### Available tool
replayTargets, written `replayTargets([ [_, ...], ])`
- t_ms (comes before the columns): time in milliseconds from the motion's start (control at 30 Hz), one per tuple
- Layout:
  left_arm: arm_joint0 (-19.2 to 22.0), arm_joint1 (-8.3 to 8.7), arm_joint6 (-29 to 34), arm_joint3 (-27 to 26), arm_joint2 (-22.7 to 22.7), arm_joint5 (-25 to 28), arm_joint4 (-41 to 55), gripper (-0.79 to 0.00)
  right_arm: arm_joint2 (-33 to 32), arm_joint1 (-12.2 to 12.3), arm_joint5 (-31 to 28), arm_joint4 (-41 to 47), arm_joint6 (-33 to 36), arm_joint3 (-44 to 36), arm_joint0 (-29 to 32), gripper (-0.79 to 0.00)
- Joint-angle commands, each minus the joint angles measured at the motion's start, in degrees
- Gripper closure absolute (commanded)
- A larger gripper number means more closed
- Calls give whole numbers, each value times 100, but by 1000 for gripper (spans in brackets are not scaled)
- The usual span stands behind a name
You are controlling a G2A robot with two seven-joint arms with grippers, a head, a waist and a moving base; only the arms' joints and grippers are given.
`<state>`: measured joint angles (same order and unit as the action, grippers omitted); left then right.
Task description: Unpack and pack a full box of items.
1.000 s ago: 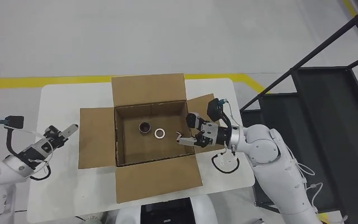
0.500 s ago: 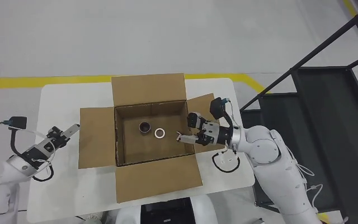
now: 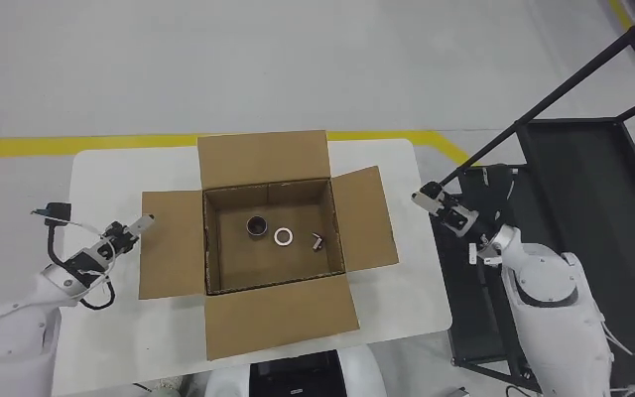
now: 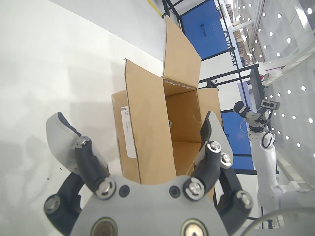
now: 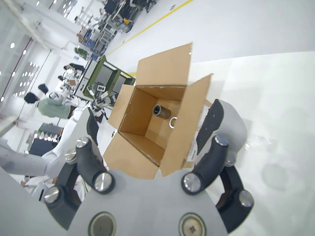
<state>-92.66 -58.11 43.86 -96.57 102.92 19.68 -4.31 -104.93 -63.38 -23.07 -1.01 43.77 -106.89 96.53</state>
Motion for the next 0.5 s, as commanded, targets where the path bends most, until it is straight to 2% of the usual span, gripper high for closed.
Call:
replayTargets([
  [0,41,-8,-46,59,-129,16,2,-785,3,7,167,-142,-14,178,57,-785],
  [233,23,8,-67,-152,-200,11,-208,-785,455,-11,423,146,51,642,-8,-785],
  [467,-128,27,345,-611,41,-9,975,-785,928,-42,365,1137,371,790,-254,-785],
])
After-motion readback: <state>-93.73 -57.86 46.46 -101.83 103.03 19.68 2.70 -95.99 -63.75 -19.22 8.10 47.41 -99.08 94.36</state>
